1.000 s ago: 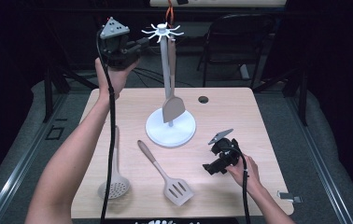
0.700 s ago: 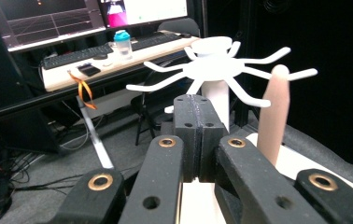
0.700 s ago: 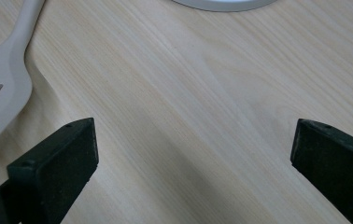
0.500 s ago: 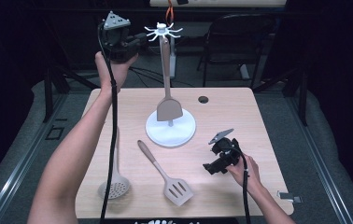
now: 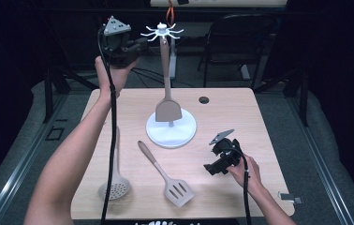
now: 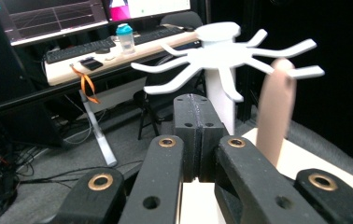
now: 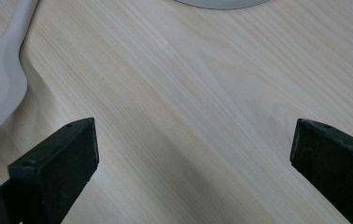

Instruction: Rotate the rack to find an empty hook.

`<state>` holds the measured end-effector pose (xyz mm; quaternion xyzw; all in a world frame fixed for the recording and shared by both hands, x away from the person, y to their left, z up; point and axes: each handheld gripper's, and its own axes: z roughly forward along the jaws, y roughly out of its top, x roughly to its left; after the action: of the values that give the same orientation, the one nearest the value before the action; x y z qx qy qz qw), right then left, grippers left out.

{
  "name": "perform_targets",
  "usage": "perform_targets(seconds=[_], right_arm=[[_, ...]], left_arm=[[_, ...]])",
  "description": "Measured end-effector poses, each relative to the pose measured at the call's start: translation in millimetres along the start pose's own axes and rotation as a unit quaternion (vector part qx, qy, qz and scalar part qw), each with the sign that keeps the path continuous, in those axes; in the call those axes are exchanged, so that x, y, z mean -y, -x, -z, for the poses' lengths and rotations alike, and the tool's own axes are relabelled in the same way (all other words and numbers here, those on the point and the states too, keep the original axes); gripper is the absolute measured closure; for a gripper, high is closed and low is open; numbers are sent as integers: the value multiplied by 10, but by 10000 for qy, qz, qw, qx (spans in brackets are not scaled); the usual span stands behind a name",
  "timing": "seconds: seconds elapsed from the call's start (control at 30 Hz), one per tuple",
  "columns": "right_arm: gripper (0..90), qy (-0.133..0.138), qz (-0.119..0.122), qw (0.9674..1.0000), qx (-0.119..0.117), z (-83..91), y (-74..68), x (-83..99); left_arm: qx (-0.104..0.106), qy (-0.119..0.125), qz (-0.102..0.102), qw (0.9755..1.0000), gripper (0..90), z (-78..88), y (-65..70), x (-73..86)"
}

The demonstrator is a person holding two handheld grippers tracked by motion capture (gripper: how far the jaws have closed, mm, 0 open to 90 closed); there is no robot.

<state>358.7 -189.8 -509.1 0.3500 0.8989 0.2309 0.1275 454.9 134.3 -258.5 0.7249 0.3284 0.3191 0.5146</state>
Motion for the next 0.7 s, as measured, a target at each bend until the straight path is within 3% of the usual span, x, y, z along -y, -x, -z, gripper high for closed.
perform_targets(seconds=[0.17, 0.4, 0.53, 0.7], right_arm=[[9, 5, 0, 10000, 9, -4, 2, -2], [9, -22, 18, 10000, 10, -17, -7, -11], [9, 8, -9, 10000, -11, -19, -8, -7], [9, 36, -46, 10000, -37, -19, -11, -4]], left_arm=[[187, 14, -41, 9998, 899, 56, 66, 75], [341, 99, -148, 9993, 899, 109, 155, 41], [360, 161, -249, 9989, 899, 114, 207, 1], [309, 248, -211, 9990, 899, 103, 202, -39]])
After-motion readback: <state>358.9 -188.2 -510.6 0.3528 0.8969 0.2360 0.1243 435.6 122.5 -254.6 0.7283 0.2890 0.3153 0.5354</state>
